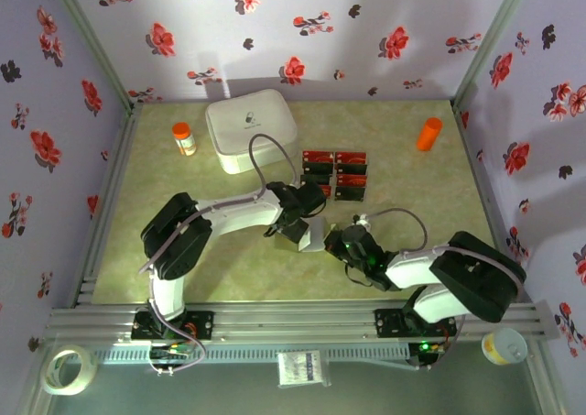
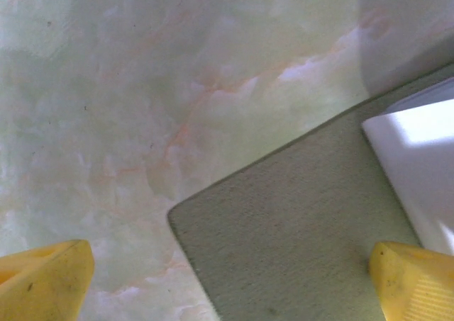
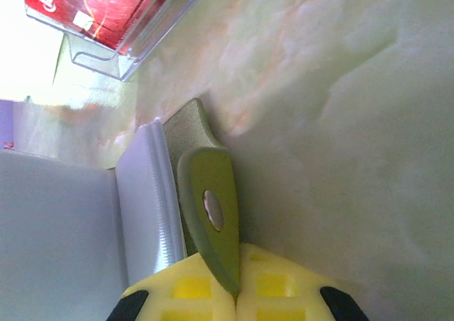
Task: Put the credit cards into the card holder
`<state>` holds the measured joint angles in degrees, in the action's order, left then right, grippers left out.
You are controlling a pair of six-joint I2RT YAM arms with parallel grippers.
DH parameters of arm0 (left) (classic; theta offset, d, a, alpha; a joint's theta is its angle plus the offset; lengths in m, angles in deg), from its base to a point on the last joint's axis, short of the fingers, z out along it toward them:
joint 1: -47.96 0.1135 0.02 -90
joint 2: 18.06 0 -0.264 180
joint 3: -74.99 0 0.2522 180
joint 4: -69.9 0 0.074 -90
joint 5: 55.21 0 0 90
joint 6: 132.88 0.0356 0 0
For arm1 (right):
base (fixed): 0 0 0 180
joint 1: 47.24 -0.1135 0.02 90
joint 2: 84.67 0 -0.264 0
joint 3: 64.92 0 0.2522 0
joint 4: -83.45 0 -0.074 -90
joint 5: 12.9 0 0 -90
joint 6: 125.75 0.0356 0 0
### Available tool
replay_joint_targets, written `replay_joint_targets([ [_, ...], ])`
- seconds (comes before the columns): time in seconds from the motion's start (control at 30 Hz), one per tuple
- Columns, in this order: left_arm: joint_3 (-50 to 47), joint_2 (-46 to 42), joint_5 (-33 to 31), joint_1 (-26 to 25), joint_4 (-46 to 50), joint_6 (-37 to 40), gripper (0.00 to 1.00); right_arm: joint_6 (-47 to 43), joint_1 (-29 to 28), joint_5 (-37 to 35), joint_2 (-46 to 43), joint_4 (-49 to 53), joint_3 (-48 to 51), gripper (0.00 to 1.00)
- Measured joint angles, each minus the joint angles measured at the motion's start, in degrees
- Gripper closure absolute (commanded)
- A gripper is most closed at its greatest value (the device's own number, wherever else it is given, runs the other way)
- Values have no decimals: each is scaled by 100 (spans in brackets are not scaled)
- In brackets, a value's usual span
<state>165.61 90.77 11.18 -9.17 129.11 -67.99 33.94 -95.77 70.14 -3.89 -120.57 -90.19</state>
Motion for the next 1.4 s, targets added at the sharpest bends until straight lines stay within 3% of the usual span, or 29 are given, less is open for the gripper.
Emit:
replay_joint_targets([
  [0.13,0,0,-22,-4,-52,0,0,61,-81,133,-35,116,-107,74],
  [0.27,0,0,-42,-4,-85,0,0,-55,-125,203,-688,881,-284,65],
  [0.37,0,0,-42,-4,-114,0,0,-166,-92,170,-1401,1580,-385,66],
  [0.6,-31,0,-42,-7,-197,-2,0,-461,63,129,-2135,2634,-470,85],
  [0.83,-291,0,-39,-7,-374,-72,0,-660,66,295,-1655,2715,-813,100],
  [1.4,-439,-37,-48,-26,-533,-197,0,-669,0,634,-273,1838,-1244,100],
])
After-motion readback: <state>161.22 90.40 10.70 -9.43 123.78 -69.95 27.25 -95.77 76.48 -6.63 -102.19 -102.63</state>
